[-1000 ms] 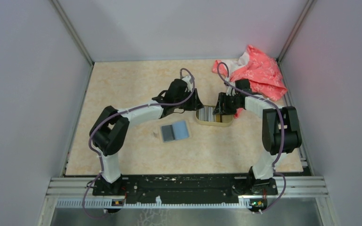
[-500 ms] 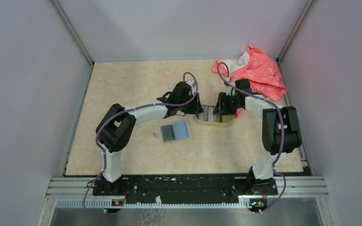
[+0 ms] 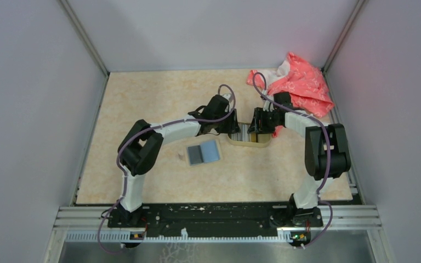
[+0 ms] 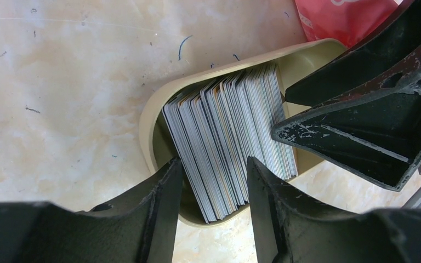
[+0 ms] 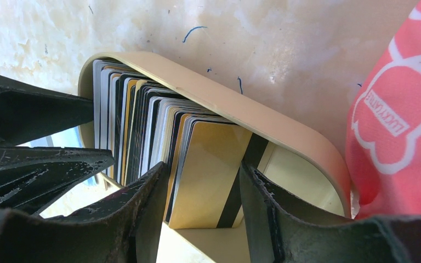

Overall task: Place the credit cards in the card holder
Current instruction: Pick up the credit card from the storage box.

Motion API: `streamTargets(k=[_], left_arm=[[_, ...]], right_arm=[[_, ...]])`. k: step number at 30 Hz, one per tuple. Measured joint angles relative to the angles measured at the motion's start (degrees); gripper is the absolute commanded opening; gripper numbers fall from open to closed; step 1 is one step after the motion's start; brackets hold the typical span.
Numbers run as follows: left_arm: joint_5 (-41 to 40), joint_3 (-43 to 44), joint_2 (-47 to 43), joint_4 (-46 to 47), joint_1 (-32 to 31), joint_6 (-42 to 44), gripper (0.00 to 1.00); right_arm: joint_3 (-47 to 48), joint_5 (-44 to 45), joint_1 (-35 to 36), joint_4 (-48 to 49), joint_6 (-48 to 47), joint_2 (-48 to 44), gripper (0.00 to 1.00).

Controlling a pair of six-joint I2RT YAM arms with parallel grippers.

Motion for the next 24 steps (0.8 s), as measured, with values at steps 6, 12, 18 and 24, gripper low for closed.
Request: streamTargets(k=[6,12,18,24], left_arm=[[0.66,0.28,0.15,-0.11,-0.13,-0.07,0.53],[4.85,-3.02,-0.48,5.11,1.09,-1.07,0.52],[9.81,-8.13,-1.79,12.61,2.60,-3.98,0.51],[12.41,-9.60,-1.79,15.39,3.50,-7.96,0.55]], right_arm=[[0.00,-0.09,-0.04,0.04,0.26,0.07,0.49],[0.00,-0.37,-0.15,0.09,0.33,0.11,0.49],[0.00,-0.66,-0.24,0.11,0.33,0.11,0.49],[0.00,-0.76,-0.24,0.13,0.37,0.11,0.49]])
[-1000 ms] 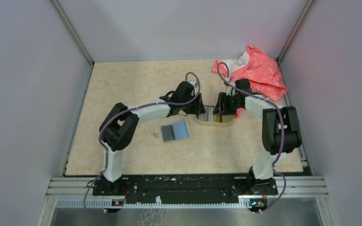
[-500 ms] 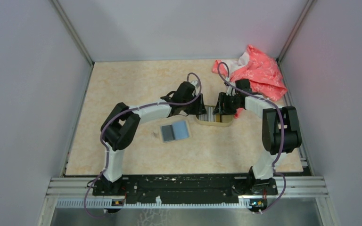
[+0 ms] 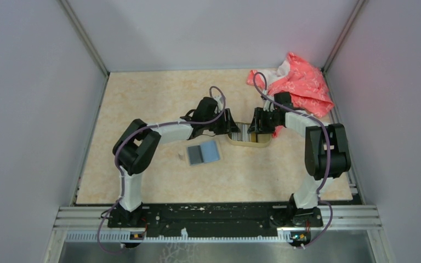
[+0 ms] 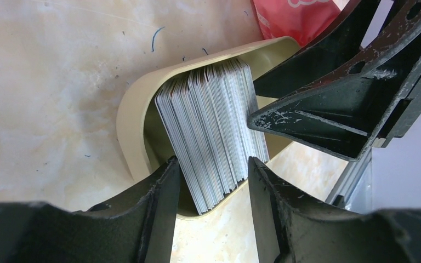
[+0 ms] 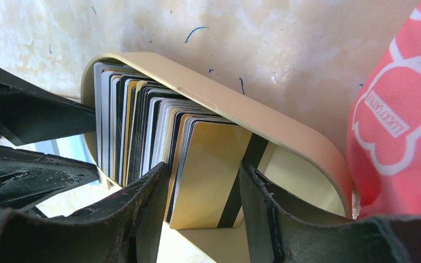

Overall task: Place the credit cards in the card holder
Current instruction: Pick up the credit card from the storage box.

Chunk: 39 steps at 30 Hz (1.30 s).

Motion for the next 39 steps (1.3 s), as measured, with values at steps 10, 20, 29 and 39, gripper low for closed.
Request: streamTargets(k=[10,20,29,39], left_arm=[[-0.33,2.71,0.46,-5.29,-0.07,-5.55,0.57],[-0.81,9.22,3.76,-13.20,-0.66,-6.54,0.56],[-0.24,9.60,4.39,-13.33,-0.66,-6.54,0.50],[-0.20,6.69,2.05,-13.11,-0.76,-6.45,0.47]], right_arm=[[0.00,-0.42,0.00,0.02,0.44,0.00,0.50],[0.00,-1.03,-0.02,-0.02,0.61,0.02,0.50],[0.00,-1.44,-0.11,-0.07,0.85,0.02,0.50],[0.00,-2.49,-0.09,-0.50,0.96,0.22,0.50]])
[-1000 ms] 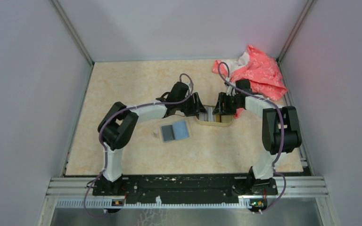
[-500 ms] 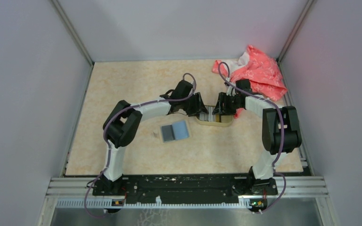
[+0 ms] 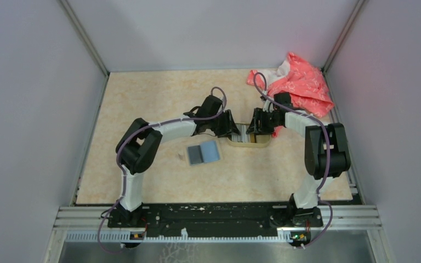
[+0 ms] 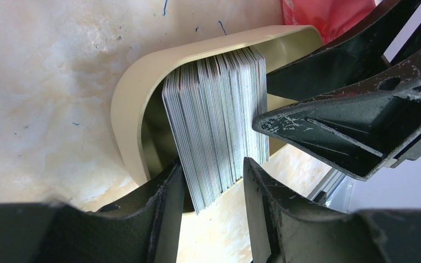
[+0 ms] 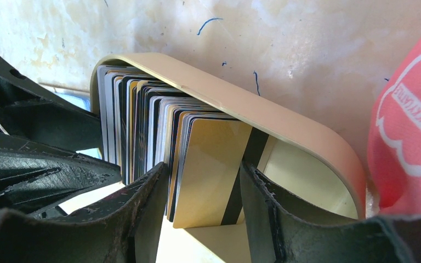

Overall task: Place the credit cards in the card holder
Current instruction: Pick up the credit card from the storage box.

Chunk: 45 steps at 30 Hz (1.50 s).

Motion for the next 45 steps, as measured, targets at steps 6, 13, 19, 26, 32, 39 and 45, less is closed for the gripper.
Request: streamTargets(k=[6,13,19,26,32,39,45], left_arm=[[0.07,-2.47,-1.57,1.90,0.07,-0.04,0.45],[0.37,-3.21,-2.14,2.32,0.31,-0.04,0.44],[0.63,-3.89,-3.06,2.40,0.68,-0.02,0.42],[0.68,-4.63,-3.93,2.34,1.16,0.07,0.36],[0.59,-4.79,-3.93,1.97,1.53,0.44,0.24],[-1.01,-4.87,-3.93,0.59,1.57,1.75,0.12],[-2.14,-4.87,-3.93,0.24,1.57,2.21,0.09]], right_arm=[[-0.02,-0.09,0.00,-0.07,0.02,0.02,0.50],[-0.02,-0.20,-0.02,-0.11,0.02,0.04,0.50],[-0.02,-0.22,-0.02,-0.11,0.02,0.04,0.50],[-0.02,-0.44,-0.02,-0.07,0.02,0.15,0.50],[-0.02,-0.55,-0.02,-0.07,0.02,0.17,0.50],[-0.02,-0.70,-0.02,-0.07,0.02,0.31,0.50],[-0.02,-0.79,-0.02,-0.07,0.02,0.31,0.50]])
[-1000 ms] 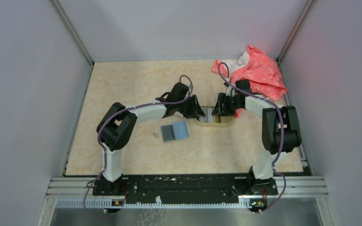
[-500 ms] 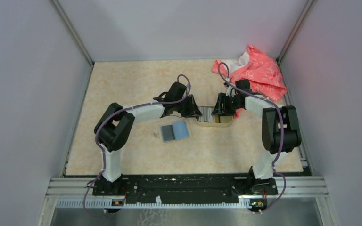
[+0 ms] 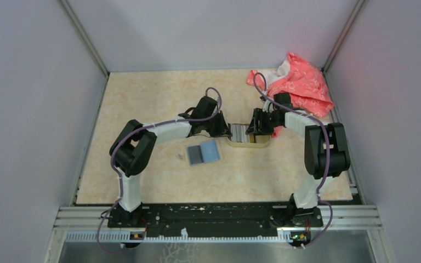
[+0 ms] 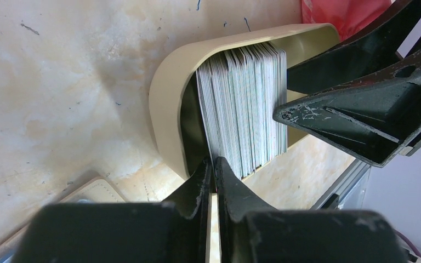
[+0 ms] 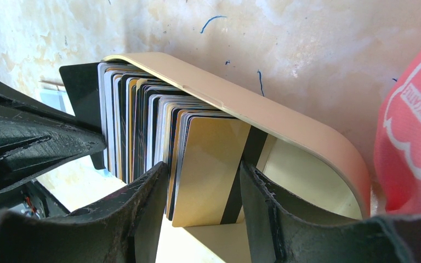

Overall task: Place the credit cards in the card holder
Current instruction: Pick up the credit card from the storage box.

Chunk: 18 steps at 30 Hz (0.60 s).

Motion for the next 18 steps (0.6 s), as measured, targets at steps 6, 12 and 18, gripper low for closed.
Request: streamTargets(k=[6,12,18], left_arm=[[-0.92,0.00,-0.39,-0.22,-0.02,0.81,0.09],[-1.22,-0.02,-0.90,-0.74,-0.02,1.49,0.11],[-1.07,-0.02,-0.90,-0.74,-0.02,2.10,0.14]], right_arm=[[0.00,0.00,0.00,0.00,0.00,0.02,0.51],[0.00,-0.04,0.00,-0.11,0.00,0.11,0.53],[0.00,-0.07,0.00,-0.28,-0.02,0.11,0.53]])
